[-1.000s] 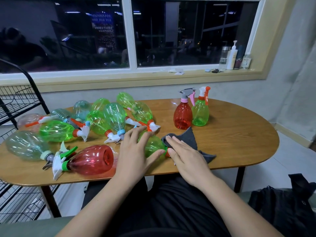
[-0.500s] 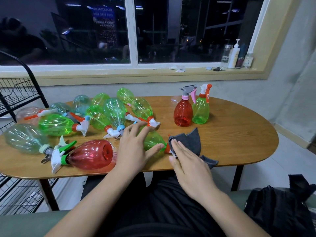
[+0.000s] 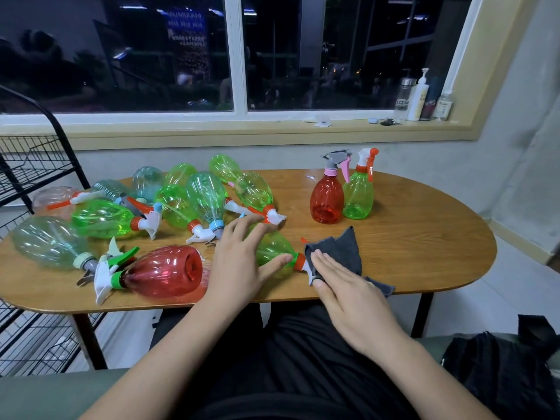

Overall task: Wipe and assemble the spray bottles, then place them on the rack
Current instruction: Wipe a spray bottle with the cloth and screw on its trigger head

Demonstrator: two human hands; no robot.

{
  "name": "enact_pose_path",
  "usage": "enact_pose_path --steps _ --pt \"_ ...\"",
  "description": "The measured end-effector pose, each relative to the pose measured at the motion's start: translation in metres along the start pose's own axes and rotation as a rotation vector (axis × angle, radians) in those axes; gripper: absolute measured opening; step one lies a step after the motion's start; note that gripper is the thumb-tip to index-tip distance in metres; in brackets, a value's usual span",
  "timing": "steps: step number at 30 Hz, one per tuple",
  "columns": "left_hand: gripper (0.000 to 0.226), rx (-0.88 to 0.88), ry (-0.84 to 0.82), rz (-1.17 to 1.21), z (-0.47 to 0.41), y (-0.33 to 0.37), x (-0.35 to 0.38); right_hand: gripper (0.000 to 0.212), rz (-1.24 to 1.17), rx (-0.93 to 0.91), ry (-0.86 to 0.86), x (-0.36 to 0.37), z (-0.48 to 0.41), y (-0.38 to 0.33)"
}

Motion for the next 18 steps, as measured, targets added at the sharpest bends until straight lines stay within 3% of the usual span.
enact_pose_path --steps 6,11,18 --pt "0.058 -0.006 -0.005 0.032 0.001 0.001 -0.002 0.051 -0.002 0.127 0.042 -0.020 -0.012 0.021" --pt "0.055 -0.075 -0.010 0.145 0.004 -0.004 -0.005 0.061 0.077 0.206 0.026 -0.021 -0.022 0.038" --pt "0.062 -0.145 0.001 0.317 0.003 -0.011 -0.008 0.041 -0.214 0.259 0.106 -0.026 -0.039 0.042"
Point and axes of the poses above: each hand's wrist, its own z-axis away from the middle knuckle, its own x-axis out of the palm, y = z × x, the point moved 6 cm from there along -z, towards the middle knuckle, and after that the axes turned 4 degrees about -z, right-handed, at the moved point
